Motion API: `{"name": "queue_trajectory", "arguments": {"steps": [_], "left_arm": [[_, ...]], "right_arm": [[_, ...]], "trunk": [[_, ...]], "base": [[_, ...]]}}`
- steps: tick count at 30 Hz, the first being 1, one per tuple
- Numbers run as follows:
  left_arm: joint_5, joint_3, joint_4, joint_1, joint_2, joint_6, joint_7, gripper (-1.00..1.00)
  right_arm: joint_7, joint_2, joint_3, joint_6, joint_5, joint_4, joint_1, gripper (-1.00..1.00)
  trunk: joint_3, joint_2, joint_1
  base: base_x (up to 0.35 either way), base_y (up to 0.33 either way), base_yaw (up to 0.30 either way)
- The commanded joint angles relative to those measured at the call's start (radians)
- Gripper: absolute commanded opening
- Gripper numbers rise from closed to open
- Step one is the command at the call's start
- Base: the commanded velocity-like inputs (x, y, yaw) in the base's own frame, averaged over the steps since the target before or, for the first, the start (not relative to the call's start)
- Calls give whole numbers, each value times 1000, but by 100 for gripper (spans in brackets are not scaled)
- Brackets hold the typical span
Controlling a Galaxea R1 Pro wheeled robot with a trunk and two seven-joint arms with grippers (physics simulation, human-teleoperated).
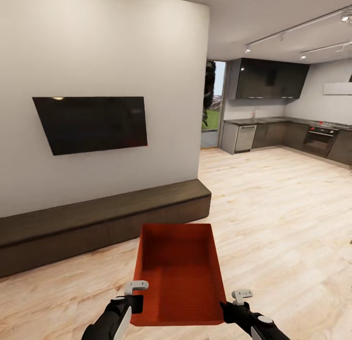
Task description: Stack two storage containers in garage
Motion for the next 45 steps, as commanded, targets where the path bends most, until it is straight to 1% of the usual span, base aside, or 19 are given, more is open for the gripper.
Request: {"name": "queue_trajectory", "arguments": {"steps": [1,3,16,28,34,45], "left_arm": [[-26,8,-4,0,-2,6,2,-100],[-26,8,-4,-1,-3,6,2,-100],[-26,8,-4,0,-2,6,-3,-100],[-26,8,-4,-1,-2,7,-4,-100],[-26,8,-4,0,-2,8,-4,-100],[-26,8,-4,0,-1,8,-4,-100]], "right_arm": [[1,0,7,-1,-12,1,-1,-100],[1,0,8,-1,-12,1,-1,-100],[1,0,7,-1,-12,1,-1,-100],[1,0,7,0,-12,1,-1,-100],[1,0,7,1,-12,1,-1,-100],[1,0,7,1,-12,1,-1,-100]], "trunk": [[3,6,-3],[12,20,-11],[31,20,-11],[48,20,-11],[53,20,-11],[54,20,-11]], "base": [[0,0,-129],[0,0,-129],[0,0,-141],[0,0,-185],[0,0,-258],[0,0,-297]]}}
